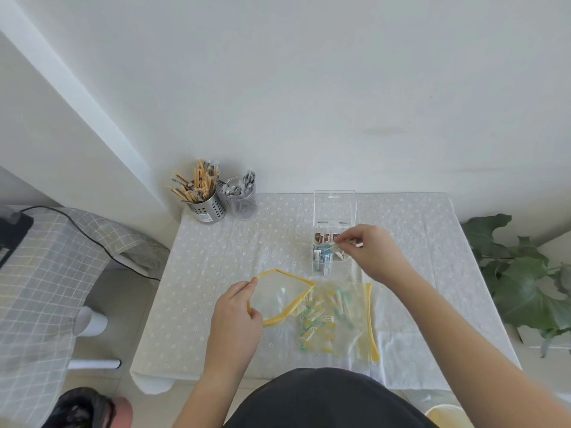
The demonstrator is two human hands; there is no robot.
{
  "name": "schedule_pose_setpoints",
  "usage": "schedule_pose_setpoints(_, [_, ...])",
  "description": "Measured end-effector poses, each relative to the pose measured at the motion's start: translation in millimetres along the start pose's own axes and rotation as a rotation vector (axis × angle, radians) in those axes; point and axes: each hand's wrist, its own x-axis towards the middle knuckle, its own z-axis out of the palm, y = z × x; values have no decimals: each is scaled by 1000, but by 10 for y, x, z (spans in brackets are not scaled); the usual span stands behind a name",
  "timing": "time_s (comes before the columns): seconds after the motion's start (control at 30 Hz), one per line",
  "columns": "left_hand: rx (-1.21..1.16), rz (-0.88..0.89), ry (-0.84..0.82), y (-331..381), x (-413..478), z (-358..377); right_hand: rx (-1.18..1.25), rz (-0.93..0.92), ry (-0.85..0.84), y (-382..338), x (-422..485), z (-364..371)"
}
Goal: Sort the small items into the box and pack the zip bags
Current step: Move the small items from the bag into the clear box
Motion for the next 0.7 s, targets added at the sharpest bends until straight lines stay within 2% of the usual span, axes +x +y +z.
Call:
schedule_pose_setpoints(0.37, [-5, -5, -14, -92, 39, 26, -589, -72, -351, 302, 848, 653])
schedule_pose_setpoints(0.7, [8, -20, -12, -111, 56, 62, -763, -165, -525, 125, 1086, 795])
